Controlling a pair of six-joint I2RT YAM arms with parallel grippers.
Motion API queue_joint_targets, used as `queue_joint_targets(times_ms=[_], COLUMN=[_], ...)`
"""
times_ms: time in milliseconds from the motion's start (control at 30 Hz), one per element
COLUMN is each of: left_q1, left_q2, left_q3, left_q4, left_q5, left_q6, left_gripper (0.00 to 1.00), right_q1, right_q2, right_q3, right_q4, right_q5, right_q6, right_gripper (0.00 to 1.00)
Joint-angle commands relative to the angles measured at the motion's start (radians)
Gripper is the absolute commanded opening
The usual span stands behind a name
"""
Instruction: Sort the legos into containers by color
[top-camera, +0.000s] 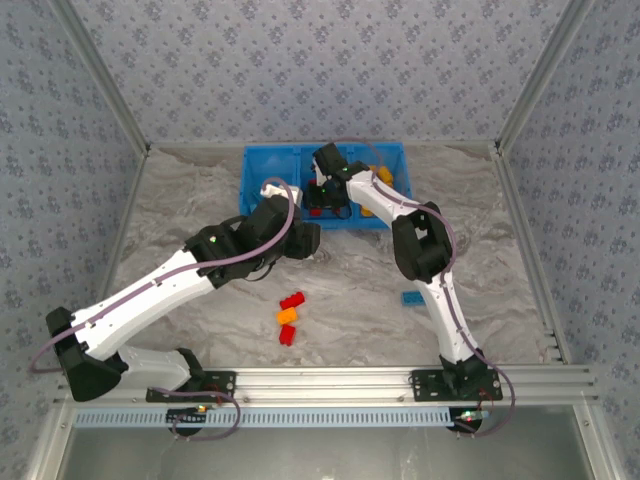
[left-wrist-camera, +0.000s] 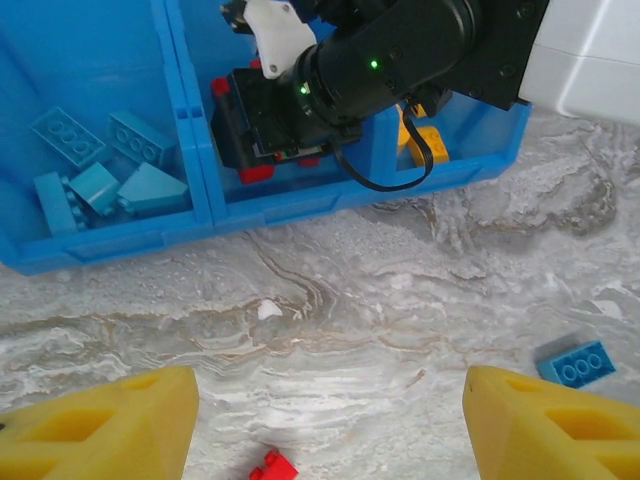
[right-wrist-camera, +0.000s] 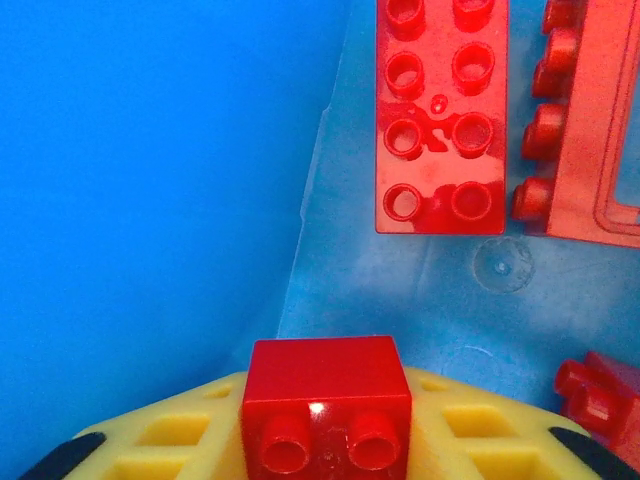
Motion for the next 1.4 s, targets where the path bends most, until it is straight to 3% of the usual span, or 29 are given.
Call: queue_joint_targets(times_ms=[0, 133, 333, 567, 733, 867, 1100, 1367], left_q1=[-0.011, -0.013, -0.013, -0.013, -0.045, -0.090, -0.143, -0.178], left_q2=[0.012, 0.011, 0.026, 0.137, 0.294, 0.429, 0.717, 1.000], left_q3=[0.014, 0.012, 0.033, 0.099, 0.177, 0.222, 0.377, 0.647], left_q4=[-0.005, 0.010, 0.020, 0.072, 0.080, 0.127, 0.175, 0.118], left_q5=[-0.098, -0.051, 0.061, 0.346, 0.499, 0.522, 0.588, 0.554], left_q6=[0.013, 0.033, 0.073, 0.197, 0.337, 0.480, 0.675, 0.747], left_gripper=[0.70, 0.70, 0.70, 0.71, 0.72, 0.74, 0.77, 0.79], right_q1=[0.001, 0.002, 0.004, 0.005, -0.020, -0.035, -0.036, -0.036], right_q2=[-0.028, -0.111, -0.316, -0.792, -1.187, -1.442, -1.710, -1.846], right_q3=[0.014, -0.028, -0.145, -0.536, -0.774, -0.846, -0.899, -0.811], right_q4=[0.003, 0.008, 0.034, 0.018, -0.175, -0.327, -0.596, -0.683], right_q5=[-0.017, 0.007, 0.089, 0.306, 0.444, 0.444, 0.387, 0.377], right_q6=[0.007, -0.003, -0.023, 0.003, 0.098, 0.150, 0.410, 0.481], right_gripper=[0.49, 0.55, 0.50, 0.49, 0.52, 0.55, 0.56, 0.63])
